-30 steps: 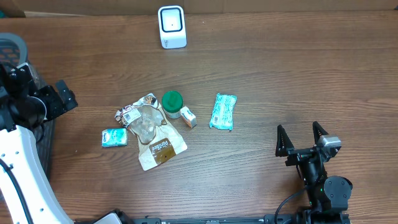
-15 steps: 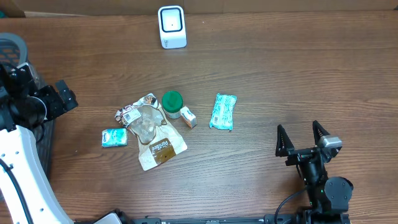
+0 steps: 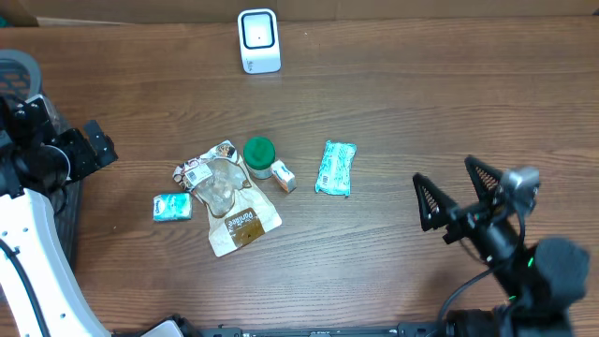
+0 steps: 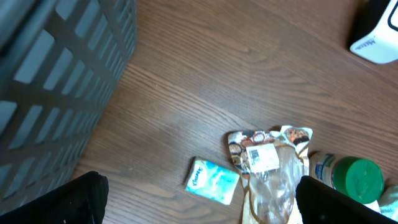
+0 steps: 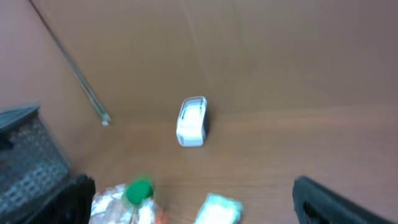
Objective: Scan the item barcode
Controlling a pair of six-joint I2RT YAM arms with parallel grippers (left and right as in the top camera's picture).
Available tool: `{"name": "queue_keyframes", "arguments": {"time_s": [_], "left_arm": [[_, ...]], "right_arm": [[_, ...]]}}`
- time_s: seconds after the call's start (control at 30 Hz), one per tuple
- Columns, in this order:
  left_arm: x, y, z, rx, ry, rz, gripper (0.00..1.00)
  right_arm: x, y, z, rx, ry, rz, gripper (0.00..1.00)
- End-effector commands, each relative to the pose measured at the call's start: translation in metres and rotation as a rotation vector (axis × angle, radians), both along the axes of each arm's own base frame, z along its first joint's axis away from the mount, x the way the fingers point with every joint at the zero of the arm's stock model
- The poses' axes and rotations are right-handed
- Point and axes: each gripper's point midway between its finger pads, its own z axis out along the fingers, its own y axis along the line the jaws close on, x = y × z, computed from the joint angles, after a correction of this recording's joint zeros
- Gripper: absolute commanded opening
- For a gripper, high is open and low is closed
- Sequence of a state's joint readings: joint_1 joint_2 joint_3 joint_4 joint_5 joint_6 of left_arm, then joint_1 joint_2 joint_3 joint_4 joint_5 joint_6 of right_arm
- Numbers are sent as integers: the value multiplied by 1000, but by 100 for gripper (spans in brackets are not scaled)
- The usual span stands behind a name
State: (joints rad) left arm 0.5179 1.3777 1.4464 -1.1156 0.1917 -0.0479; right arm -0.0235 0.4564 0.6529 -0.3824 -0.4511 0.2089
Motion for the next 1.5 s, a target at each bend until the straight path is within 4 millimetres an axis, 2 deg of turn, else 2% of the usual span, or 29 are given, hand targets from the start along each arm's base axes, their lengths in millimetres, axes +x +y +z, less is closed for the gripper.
{"name": "queue_keyframes", "arguments": {"time_s": [0.0, 0.2, 0.3, 0.33, 0.53, 0.63, 0.67, 0.73, 0.77, 0.8, 0.83, 0.93, 0.97, 1.0, 1.07, 1.2, 1.3, 1.47], "left_arm": [[2, 1, 5, 12, -14, -22, 100], [2, 1, 5, 12, -14, -22, 100], [2, 1, 5, 12, -14, -22, 99], [2, 1, 5, 12, -14, -22, 100], [2, 1, 5, 12, -14, -22, 100], [2, 1, 5, 12, -14, -22, 100], [2, 1, 5, 12, -14, -22, 100], [2, 1, 5, 12, -15, -22, 100], [2, 1, 5, 12, -14, -22, 100], [2, 1, 5, 12, -14, -22, 100], [2, 1, 5, 12, -14, -22, 100], [2, 1, 5, 12, -14, -22, 100], [2, 1, 5, 12, -14, -22, 100], [2, 1, 5, 12, -14, -22, 99], [2, 1, 5, 12, -14, -22, 100], [2, 1, 5, 12, -14, -22, 99], [2, 1, 5, 12, -14, -22, 100], [2, 1, 5, 12, -14, -22, 100]], "right_arm": [[21, 9, 32, 4, 100, 60, 100], [67, 12, 16, -62, 400, 112, 100], [87, 21, -7, -97, 541, 164, 100], [95, 30, -22, -141, 600, 214, 100], [125, 57, -70, -201, 707, 313, 100], [141, 70, -72, -122, 692, 342, 100], [144, 77, -73, -111, 679, 379, 96], [157, 87, -85, -135, 667, 382, 78], [161, 90, -92, -150, 674, 372, 75], [164, 94, -99, -164, 684, 368, 73], [166, 103, -115, -195, 710, 365, 69], [168, 126, -150, -239, 784, 347, 66], [170, 133, -164, -258, 809, 318, 57], [175, 138, -175, -265, 823, 280, 54], [184, 149, -189, -270, 819, 246, 53], [189, 166, -205, -245, 828, 252, 48], [183, 181, -223, -261, 853, 284, 42], [174, 190, -250, -267, 925, 285, 36]]}}
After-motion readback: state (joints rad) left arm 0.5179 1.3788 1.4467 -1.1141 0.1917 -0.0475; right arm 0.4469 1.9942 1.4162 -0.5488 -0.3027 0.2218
